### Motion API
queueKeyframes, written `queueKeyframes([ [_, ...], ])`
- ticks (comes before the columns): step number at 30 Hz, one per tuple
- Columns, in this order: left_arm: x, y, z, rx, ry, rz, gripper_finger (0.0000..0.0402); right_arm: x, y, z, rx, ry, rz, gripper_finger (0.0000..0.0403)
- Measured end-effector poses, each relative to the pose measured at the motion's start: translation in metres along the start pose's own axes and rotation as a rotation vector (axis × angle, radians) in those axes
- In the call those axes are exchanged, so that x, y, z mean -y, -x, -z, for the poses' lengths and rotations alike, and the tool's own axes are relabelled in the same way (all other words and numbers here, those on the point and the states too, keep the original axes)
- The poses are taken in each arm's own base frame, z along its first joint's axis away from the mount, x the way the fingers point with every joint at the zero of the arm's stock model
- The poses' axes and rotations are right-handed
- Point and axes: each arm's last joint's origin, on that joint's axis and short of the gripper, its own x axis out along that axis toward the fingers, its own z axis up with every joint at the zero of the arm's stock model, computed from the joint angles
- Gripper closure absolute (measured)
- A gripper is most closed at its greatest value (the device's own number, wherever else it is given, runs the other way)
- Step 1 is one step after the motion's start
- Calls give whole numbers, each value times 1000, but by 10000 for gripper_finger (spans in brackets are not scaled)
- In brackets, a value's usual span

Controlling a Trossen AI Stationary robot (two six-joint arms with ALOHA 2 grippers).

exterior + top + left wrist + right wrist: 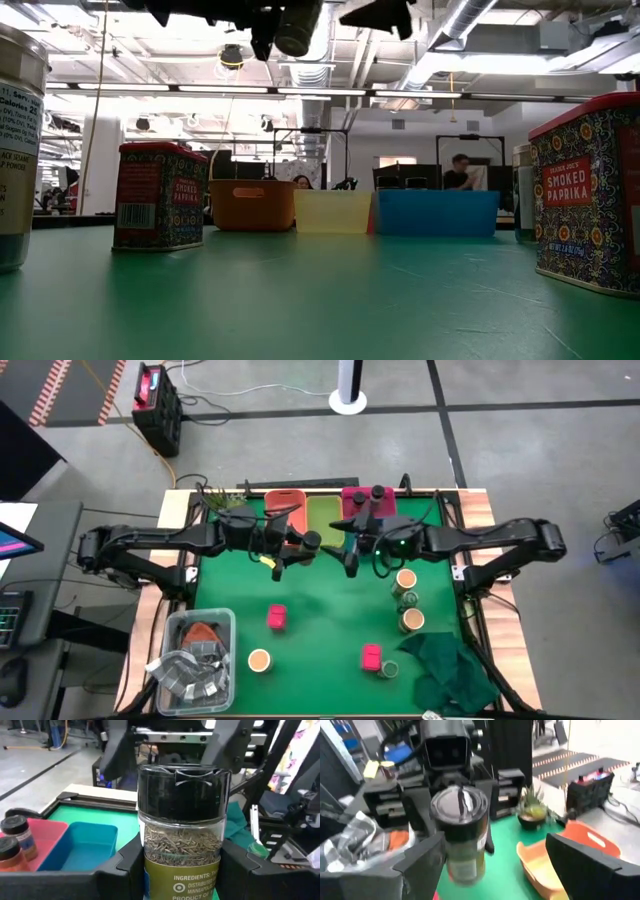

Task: Sort spices by type
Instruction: Put the black seasoning bottle into the pink bin

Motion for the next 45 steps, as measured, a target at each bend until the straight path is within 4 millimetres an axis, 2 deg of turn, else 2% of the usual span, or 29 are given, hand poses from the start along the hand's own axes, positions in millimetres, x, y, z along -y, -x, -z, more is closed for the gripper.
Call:
queueKeyframes([
  [7, 0, 0, -1, 6, 2, 6, 236, -4, -19, 9, 29, -30, -43, 26],
  [12, 1, 0, -1, 9, 2, 9, 236, -8, -22, 8, 74, -37, -61, 26],
  [21, 3, -1, -2, 19, -46, 41, 236, -3, -23, 3, 111, -42, -54, 35],
  [32, 4, -2, -2, 27, -129, 51, 236, -6, -37, 10, 147, -15, -91, 43],
  [37, 4, -1, -2, 32, -124, 41, 236, -4, -40, 10, 160, -8, -85, 71],
  [42, 3, -2, -2, 27, -105, 21, 234, -4, -40, 10, 159, -5, -84, 126],
  [45, 2, -2, -1, 25, -60, -22, 219, -3, -40, 10, 160, 0, -76, 158],
])
